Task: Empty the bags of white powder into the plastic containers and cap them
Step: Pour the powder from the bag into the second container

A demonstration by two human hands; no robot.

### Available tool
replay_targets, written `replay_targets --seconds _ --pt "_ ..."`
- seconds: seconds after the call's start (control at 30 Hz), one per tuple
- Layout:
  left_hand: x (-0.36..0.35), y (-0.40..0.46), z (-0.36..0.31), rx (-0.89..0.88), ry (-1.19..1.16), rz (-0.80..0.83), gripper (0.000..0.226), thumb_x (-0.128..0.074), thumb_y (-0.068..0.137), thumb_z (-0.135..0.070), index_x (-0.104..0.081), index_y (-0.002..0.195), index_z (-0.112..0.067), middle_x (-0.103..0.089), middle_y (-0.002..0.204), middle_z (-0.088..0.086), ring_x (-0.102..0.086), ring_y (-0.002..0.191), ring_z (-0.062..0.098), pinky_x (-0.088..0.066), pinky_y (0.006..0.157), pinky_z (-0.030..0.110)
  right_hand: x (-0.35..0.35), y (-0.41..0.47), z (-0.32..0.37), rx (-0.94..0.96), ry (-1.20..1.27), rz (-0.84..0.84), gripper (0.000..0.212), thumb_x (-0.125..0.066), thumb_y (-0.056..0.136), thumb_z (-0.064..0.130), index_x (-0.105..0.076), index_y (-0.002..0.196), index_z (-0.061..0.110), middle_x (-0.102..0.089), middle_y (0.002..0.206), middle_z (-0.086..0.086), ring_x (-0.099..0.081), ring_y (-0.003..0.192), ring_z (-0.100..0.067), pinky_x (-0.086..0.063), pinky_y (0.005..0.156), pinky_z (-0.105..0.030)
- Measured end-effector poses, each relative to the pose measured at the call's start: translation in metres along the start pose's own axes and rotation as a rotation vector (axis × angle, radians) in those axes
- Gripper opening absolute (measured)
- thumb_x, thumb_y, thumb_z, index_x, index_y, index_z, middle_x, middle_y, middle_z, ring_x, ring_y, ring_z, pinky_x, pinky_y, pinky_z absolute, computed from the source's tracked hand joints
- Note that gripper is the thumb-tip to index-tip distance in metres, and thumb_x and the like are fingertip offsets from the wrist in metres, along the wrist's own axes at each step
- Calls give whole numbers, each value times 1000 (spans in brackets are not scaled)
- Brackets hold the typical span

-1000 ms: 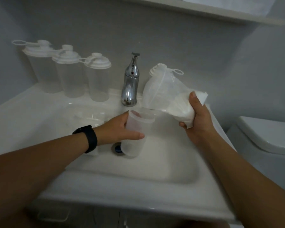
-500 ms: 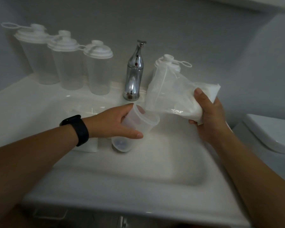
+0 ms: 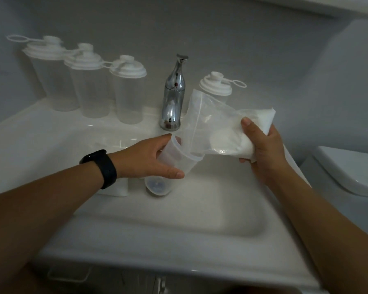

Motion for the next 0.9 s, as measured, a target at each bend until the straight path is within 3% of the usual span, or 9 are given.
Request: replay_targets --seconds 0.13,0.27,0.43,0.9 --pt "0 -1 -3 -6 -9 9 82 -92 66 -56 -53 137 -41 -66 126 -22 -62 116 -2 -52 101 27 -2 -1 2 12 -17 14 52 -75 81 43 -62 122 14 -74 96 -6 -71 73 -22 -47 42 -26" --pt "-1 -1 -6 -13 -26 27 82 -90 68 -49 -50 139 -42 -64 127 -28 -61 117 -6 -51 94 17 -5 -2 8 42 -55 34 64 -79 75 50 -61 124 14 -74 99 -8 -72 76 -25 -48 43 -27" --pt "-3 -3 -8 -21 -46 42 84 -89 67 -46 -49 141 -41 -64 129 -27 -60 120 -6 -49 96 15 -7 -4 10 44 -45 33 47 -74 82 39 -61 120 14 -74 94 -5 -71 72 -23 -47 41 -27" --pt "-4 -3 -10 -25 -32 51 85 -90 67 -42 -48 141 -41 -62 127 -32 -59 119 -8 -48 92 9 -6 -4 9 46 -79 43 66 -79 73 52 -60 123 13 -73 102 -11 -71 78 -28 -48 44 -29"
Point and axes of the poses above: each hand's wrist, its own y-axis towards the middle knuckle, its own x-axis out of the back of the hand, z = x × y, the point moved 7 cm from there along y, towards the middle knuckle
